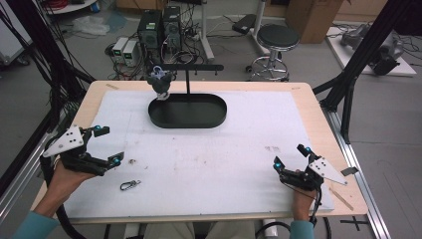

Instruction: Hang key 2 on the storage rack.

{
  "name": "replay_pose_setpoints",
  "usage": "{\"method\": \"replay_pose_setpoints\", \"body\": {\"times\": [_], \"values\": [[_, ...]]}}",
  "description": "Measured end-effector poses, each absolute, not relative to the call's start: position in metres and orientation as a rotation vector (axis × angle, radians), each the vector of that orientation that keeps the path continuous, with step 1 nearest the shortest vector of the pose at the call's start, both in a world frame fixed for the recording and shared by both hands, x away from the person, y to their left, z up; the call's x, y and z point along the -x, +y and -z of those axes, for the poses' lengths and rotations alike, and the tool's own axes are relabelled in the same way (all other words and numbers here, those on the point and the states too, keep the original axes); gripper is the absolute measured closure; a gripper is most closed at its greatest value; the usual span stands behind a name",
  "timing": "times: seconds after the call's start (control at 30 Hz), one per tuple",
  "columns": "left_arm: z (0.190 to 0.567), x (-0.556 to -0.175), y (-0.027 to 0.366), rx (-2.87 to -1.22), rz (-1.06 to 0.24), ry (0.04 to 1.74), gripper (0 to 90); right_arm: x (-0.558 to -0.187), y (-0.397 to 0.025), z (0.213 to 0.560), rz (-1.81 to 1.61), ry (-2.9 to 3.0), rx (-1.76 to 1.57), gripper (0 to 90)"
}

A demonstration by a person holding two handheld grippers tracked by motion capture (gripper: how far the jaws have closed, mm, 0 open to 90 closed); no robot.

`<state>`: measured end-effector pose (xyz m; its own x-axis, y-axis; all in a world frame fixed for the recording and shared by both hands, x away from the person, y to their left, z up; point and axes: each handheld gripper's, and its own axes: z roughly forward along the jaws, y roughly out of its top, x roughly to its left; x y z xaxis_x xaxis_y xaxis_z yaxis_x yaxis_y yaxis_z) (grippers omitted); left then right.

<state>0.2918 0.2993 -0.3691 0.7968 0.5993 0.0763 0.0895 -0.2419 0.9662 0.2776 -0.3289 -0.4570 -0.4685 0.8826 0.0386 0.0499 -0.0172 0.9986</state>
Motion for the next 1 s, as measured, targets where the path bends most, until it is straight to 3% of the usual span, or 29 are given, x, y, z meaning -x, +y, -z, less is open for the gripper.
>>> {"method": "replay_pose_setpoints", "body": {"times": [0.57, 1.0], "values": [[0.378, -0.289, 0.29, -1.967, -0.361, 0.427, 1.7, -0.278, -0.329, 0.457, -1.567, 1.583, -0.997, 1.0], [0.388, -0.289, 0.279, -2.146, -0.32, 0.394, 1.7, -0.278, -0.329, 0.457, -1.567, 1.582, -0.998, 1.0]]}}
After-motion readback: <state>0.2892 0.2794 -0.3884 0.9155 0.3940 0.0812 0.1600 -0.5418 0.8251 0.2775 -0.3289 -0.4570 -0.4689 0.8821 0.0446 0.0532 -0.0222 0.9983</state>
